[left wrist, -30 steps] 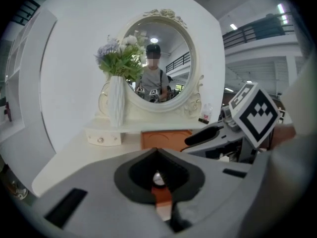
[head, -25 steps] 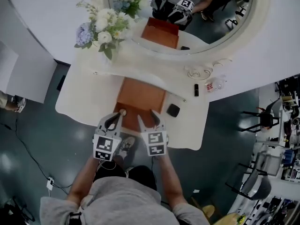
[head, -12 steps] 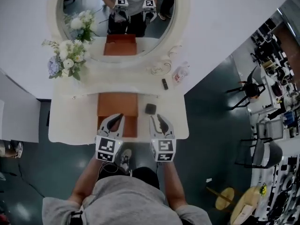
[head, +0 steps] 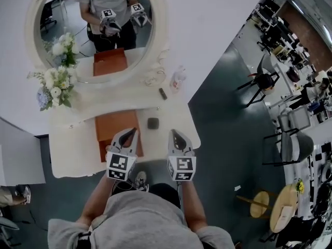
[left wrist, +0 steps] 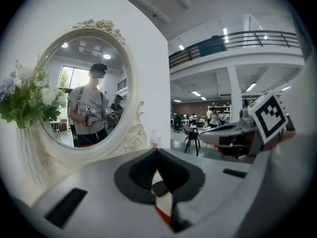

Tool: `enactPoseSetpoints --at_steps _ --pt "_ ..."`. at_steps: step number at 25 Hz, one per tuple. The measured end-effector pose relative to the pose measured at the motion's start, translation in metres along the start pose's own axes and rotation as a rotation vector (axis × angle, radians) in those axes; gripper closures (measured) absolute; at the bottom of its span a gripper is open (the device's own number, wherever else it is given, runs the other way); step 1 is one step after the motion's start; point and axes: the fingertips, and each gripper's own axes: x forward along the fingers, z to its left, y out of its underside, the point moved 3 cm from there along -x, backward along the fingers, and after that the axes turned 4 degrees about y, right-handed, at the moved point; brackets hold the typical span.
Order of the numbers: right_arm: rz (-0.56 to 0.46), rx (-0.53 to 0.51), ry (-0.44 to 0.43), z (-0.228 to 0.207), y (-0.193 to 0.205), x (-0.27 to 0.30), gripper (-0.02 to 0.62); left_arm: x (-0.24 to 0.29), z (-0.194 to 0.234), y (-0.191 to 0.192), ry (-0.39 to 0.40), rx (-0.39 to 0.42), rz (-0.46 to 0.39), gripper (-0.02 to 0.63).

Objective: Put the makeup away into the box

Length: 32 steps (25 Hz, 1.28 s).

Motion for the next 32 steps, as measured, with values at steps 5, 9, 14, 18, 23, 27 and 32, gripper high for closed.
enactPoseSetpoints --at_steps 5,9,14,18,23,27,32 --pt "0.004 0.003 0.040 -0.015 0.000 -0.002 0.581 0.018 -0.004 -0.007 0.039 0.005 0.001 0.606" --pt "0.013 0.006 0.070 -0.025 0.006 0.001 0.581 0.035 -0.010 -0.007 0.079 0.015 0.000 0.606" --pt "0.033 0.008 0.087 -0.036 0.014 0.006 0.581 0.052 -0.017 -0.005 0.112 0.022 0.012 0.606" --pt "0.033 0.007 0.077 -0.050 0.014 0.012 0.581 0.067 -0.019 -0.007 0.099 0.012 0.021 0.605" --pt "0.030 -0.001 0.028 -0.071 0.014 0.033 0.581 0.091 -0.025 -0.008 0.064 0.003 0.038 0.606" --pt "0.051 -0.013 -0.058 -0.084 0.018 0.060 0.581 0.113 -0.025 0.000 -0.002 -0.014 0.067 0.605" --pt "0.089 -0.045 -0.184 -0.108 0.019 0.087 0.580 0.134 -0.032 0.009 -0.113 -0.075 0.121 0.605"
